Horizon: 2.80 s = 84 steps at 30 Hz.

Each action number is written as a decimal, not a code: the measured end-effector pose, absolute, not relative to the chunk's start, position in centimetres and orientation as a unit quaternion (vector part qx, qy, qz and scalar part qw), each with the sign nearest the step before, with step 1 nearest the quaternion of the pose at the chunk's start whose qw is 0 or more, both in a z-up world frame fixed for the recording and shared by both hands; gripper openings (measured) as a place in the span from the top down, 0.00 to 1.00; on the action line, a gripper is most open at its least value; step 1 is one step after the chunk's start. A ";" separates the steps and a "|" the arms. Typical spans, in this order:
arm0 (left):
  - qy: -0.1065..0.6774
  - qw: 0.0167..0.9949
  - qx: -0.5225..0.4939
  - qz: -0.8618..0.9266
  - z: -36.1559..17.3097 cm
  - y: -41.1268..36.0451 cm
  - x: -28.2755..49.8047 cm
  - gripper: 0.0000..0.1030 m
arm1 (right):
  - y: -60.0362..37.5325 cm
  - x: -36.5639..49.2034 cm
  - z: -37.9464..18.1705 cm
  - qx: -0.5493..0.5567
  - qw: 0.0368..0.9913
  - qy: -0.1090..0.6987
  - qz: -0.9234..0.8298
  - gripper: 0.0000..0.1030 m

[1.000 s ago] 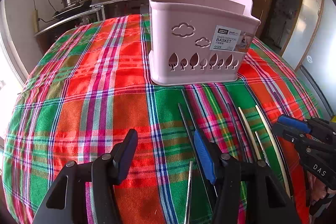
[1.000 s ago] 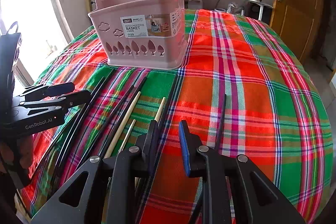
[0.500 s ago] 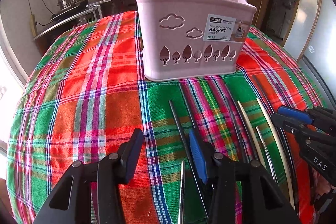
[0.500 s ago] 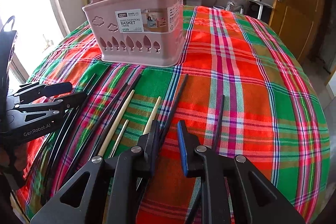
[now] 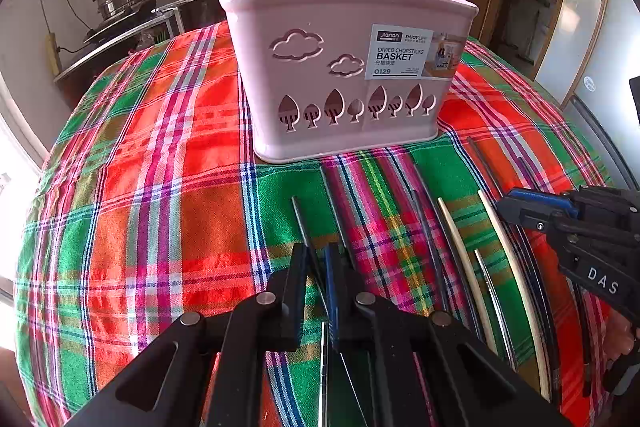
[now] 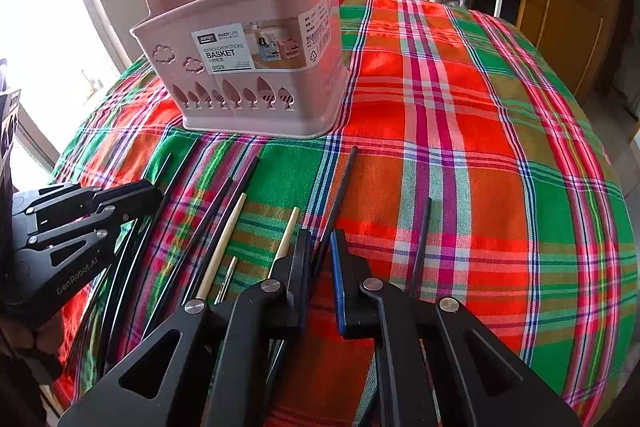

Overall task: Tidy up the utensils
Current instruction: 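Close the right gripper on a black chopstick while the left gripper grasps another black chopstick, then lift both black chopsticks upright and carry them over the pink basket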

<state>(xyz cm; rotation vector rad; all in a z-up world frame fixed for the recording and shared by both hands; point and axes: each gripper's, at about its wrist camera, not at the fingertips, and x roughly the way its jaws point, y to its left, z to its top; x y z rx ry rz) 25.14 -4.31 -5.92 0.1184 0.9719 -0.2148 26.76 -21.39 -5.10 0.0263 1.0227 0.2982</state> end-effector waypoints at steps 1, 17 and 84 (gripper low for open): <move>0.466 0.877 0.057 -0.102 -5.9 -4.3 25.2 0.91 | -21.4 27.0 -5.1 0.012 0.859 0.491 0.141 0.90; 0.447 0.884 0.016 -0.137 -3.2 -3.3 24.6 0.94 | -22.2 26.0 -2.4 0.035 0.872 0.463 0.156 0.95; 0.329 0.928 -0.077 -0.157 12.9 2.1 35.1 0.96 | -18.8 34.0 9.5 0.115 0.924 0.298 0.212 0.95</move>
